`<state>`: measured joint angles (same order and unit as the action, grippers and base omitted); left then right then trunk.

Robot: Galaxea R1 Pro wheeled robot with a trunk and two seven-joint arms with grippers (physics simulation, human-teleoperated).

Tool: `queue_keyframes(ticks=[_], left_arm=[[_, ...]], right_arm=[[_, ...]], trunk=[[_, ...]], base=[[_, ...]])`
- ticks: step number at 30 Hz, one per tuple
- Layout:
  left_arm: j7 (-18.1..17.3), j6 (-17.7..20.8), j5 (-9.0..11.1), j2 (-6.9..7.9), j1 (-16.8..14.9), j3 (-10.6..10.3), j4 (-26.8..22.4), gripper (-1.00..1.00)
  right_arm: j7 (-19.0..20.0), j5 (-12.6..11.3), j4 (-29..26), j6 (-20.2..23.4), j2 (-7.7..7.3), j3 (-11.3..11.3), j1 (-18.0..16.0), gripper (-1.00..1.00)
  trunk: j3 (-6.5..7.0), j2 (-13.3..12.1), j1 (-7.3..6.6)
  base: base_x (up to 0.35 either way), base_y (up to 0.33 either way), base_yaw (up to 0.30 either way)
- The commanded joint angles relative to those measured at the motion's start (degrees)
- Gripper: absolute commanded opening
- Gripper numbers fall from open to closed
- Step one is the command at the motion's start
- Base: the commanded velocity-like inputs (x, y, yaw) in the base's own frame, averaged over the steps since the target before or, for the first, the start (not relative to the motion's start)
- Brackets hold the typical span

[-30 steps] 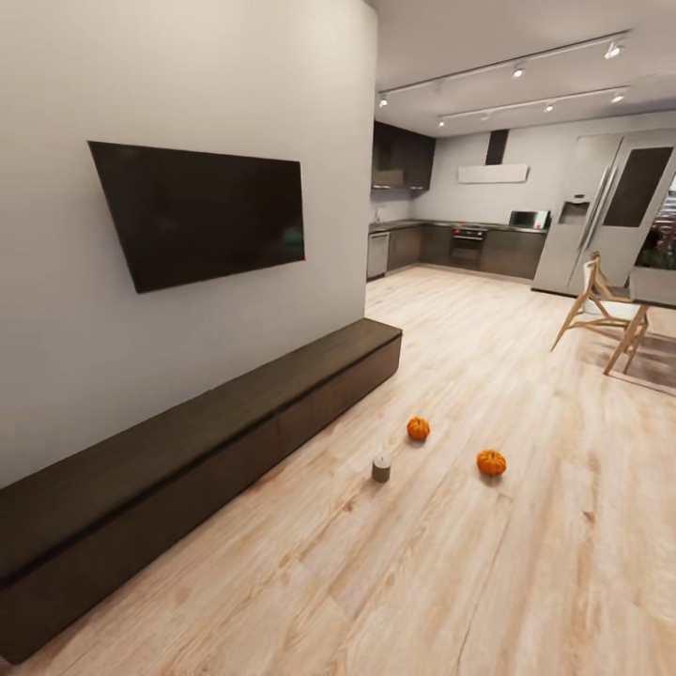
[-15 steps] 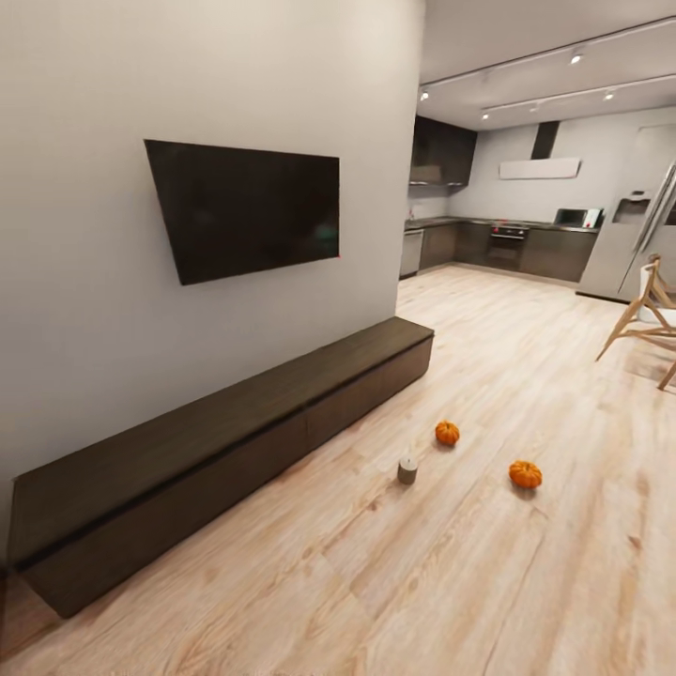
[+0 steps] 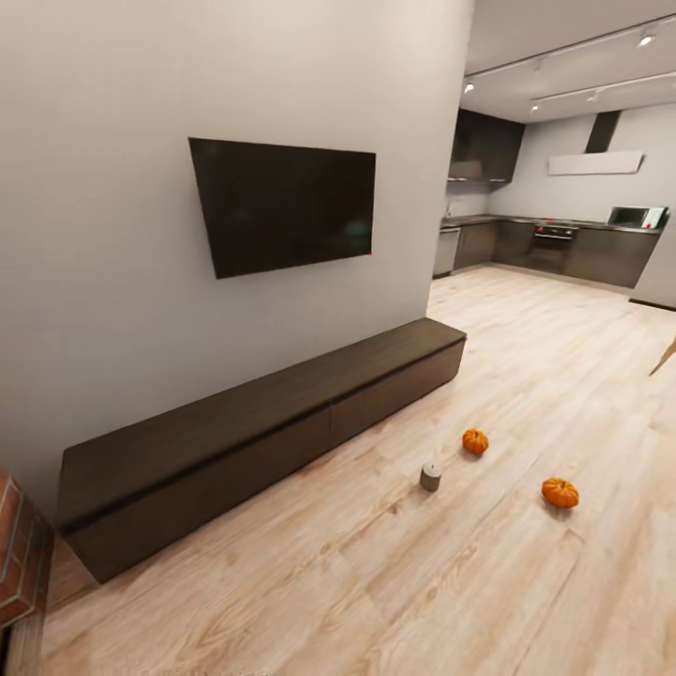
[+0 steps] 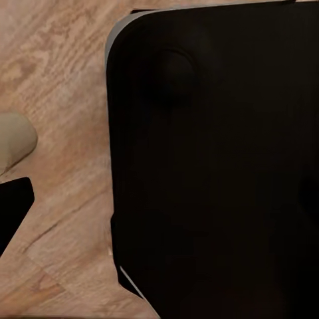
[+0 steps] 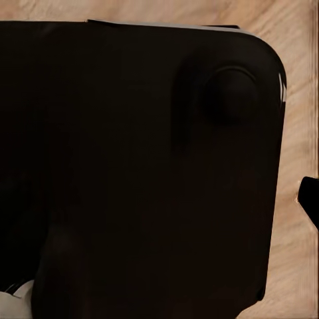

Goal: Place each of the two pumpkins and all three candles from the living room inside a cabinet in the living room (use any cabinet), then make sure every cabinet is closed, and position the cauldron so it is next to a table in the living room.

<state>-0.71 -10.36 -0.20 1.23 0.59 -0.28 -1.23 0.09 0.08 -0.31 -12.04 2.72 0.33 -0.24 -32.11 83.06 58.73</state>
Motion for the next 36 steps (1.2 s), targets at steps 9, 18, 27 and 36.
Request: queue_keyframes(ticks=[9, 18, 27, 36], left_arm=[[-0.1, -0.2, 0.0, 0.0, 0.0, 0.0, -0.1, 1.0], [-0.2, -0.2, 0.0, 0.0, 0.0, 0.0, -0.1, 1.0], [-0.2, -0.2, 0.0, 0.0, 0.0, 0.0, -0.1, 1.0], [-0.2, -0.2, 0.0, 0.0, 0.0, 0.0, -0.1, 1.0]], right_arm=[[-0.1, 0.0, 0.0, -0.2, 0.01, 0.0, 0.0, 1.0], [-0.4, 0.0, 0.0, -0.2, 0.03, 0.0, 0.0, 1.0], [-0.4, 0.0, 0.0, -0.2, 0.03, 0.0, 0.0, 1.0], [-0.4, 0.0, 0.0, -0.2, 0.03, 0.0, 0.0, 1.0]], trunk=[[-0.29, 0.0, 0.0], [-0.53, 0.0, 0.0], [-0.77, 0.0, 0.0], [-1.01, 0.0, 0.0]], base=[[0.004, -0.281, 0.241], [0.0, -0.028, 0.25], [0.0, -0.001, 0.251], [0.0, 0.0, 0.251]])
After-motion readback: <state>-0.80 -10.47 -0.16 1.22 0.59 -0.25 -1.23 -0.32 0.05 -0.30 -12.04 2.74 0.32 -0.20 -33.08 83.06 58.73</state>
